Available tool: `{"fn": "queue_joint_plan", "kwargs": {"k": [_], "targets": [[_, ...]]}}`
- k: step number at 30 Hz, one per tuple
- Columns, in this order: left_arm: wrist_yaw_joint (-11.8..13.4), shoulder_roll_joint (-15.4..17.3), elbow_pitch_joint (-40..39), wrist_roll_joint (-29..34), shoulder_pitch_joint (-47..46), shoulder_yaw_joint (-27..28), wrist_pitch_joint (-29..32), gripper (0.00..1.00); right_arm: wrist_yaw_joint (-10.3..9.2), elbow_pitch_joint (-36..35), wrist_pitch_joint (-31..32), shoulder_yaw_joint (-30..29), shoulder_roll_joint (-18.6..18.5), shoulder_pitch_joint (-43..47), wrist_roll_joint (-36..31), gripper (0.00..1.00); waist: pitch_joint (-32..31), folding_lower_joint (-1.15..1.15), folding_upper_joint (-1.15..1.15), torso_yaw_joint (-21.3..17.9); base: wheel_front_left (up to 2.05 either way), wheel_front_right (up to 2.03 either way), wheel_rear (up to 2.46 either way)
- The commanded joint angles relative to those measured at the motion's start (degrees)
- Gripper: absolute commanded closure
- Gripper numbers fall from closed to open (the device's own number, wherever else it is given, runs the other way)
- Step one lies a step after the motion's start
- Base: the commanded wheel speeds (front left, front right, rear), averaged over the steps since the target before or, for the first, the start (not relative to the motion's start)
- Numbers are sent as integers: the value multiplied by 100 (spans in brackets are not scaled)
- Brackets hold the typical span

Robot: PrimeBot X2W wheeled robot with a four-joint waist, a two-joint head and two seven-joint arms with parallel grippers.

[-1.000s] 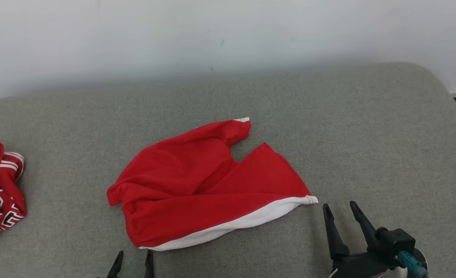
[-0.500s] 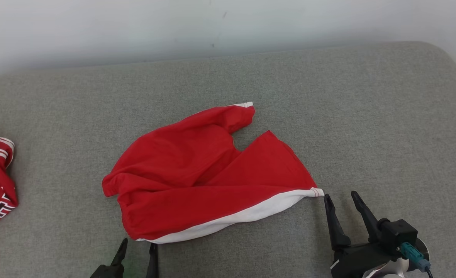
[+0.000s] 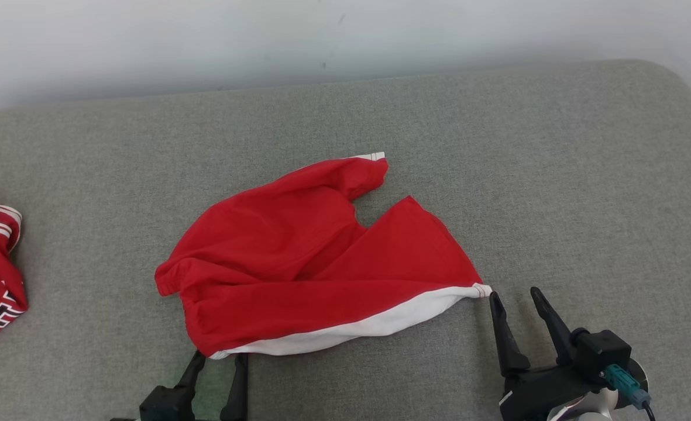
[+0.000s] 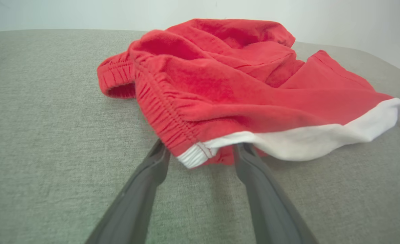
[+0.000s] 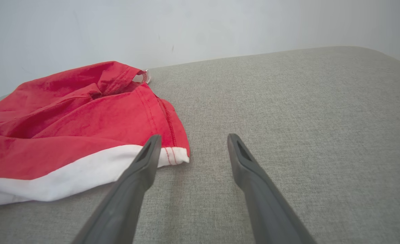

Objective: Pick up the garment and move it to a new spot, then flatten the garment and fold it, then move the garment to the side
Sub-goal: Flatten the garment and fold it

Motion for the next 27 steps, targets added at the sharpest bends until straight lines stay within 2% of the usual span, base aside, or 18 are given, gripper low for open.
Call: {"fn": "queue_joint_plan", "kwargs": {"k": [1, 3, 4, 6, 8, 9, 18, 27], "targets": [[-31, 5, -19, 18, 78, 11, -18, 18, -15, 8, -1, -4, 26, -5, 20, 0, -12, 0, 0, 11, 0, 0, 0], [-63, 5, 0, 6, 104, 4, -18, 48, -15, 18, -1, -6, 40, -2, 19, 0, -24, 0, 0, 25, 0, 0, 0], [-90, 5, 15, 10, 106, 2, -18, 52, -15, 22, -1, -6, 45, -2, 20, 0, -31, 0, 0, 33, 0, 0, 0], [-113, 5, 51, -1, 112, -2, -18, 65, -15, 26, -1, -1, 52, 0, 26, 0, -46, 0, 0, 47, 0, 0, 0], [-144, 5, 85, -7, 114, -11, -18, 85, -15, 32, -1, 5, 56, 0, 32, 0, -60, 0, 0, 60, 0, 0, 0], [-140, 5, 101, -9, 113, -11, -18, 100, -15, 36, -1, 7, 57, 1, 34, 0, -64, 0, 0, 66, 0, 0, 0], [-165, 6, 79, 140, 150, 210, -18, 100, -15, 269, -1, -32, 27, -38, -51, 0, -77, 0, 0, 227, 0, 0, 0], [-187, 4, 68, 186, 108, 169, -18, 100, -15, 655, -1, 178, -10, -223, -131, 0, 19, 0, 0, 369, 0, 0, 0]]}}
